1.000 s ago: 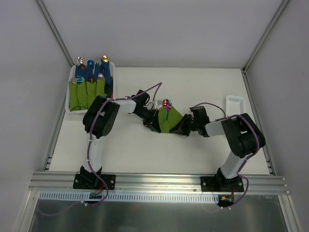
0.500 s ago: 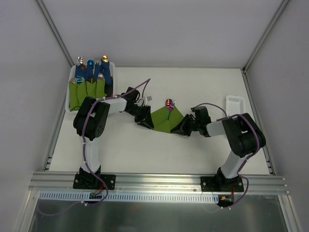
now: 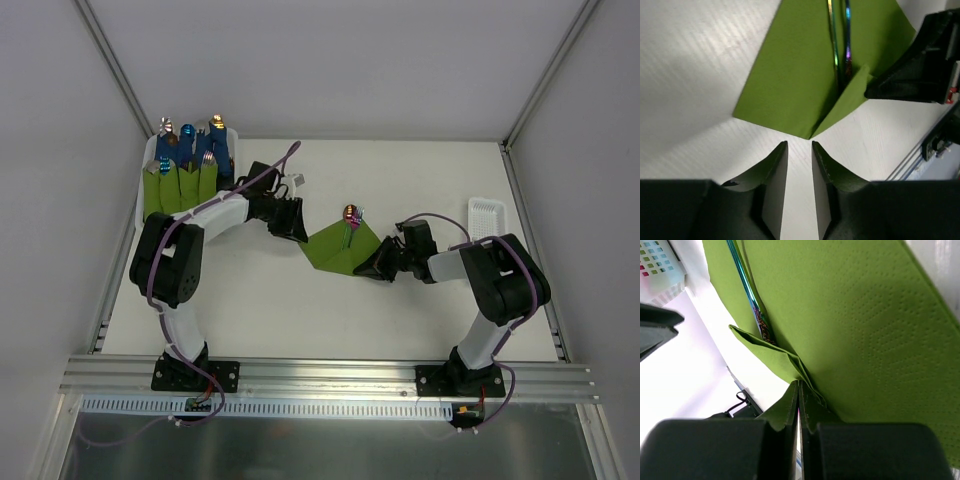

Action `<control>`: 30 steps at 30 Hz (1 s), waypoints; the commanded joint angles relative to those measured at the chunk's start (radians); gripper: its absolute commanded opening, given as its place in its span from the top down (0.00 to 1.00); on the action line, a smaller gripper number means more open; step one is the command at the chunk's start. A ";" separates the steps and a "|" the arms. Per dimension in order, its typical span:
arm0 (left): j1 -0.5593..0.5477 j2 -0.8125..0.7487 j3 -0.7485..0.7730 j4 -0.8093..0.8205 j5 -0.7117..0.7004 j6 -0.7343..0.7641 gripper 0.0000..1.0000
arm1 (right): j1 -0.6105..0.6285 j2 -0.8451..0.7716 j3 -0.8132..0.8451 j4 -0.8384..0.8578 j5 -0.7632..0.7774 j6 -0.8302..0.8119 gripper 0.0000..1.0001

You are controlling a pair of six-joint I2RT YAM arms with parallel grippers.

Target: Place the utensils on the paper napkin and roll it up

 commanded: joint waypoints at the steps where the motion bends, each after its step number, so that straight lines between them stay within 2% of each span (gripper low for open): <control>1: -0.006 0.003 0.038 -0.006 0.192 0.027 0.75 | -0.011 0.006 -0.008 -0.079 0.063 -0.049 0.99; 3: -0.007 0.034 0.050 0.016 0.310 0.006 0.80 | -0.011 0.004 -0.008 -0.080 0.060 -0.049 0.98; 8: -0.039 0.083 0.058 0.089 0.444 -0.025 0.81 | -0.011 -0.002 0.000 -0.080 0.053 -0.055 0.97; 17: -0.134 0.154 0.057 0.147 0.394 -0.074 0.81 | -0.013 -0.002 0.038 -0.114 0.042 -0.072 0.96; 30: -0.131 0.280 0.092 0.172 0.288 -0.148 0.85 | -0.021 -0.020 0.084 -0.203 0.027 -0.132 0.94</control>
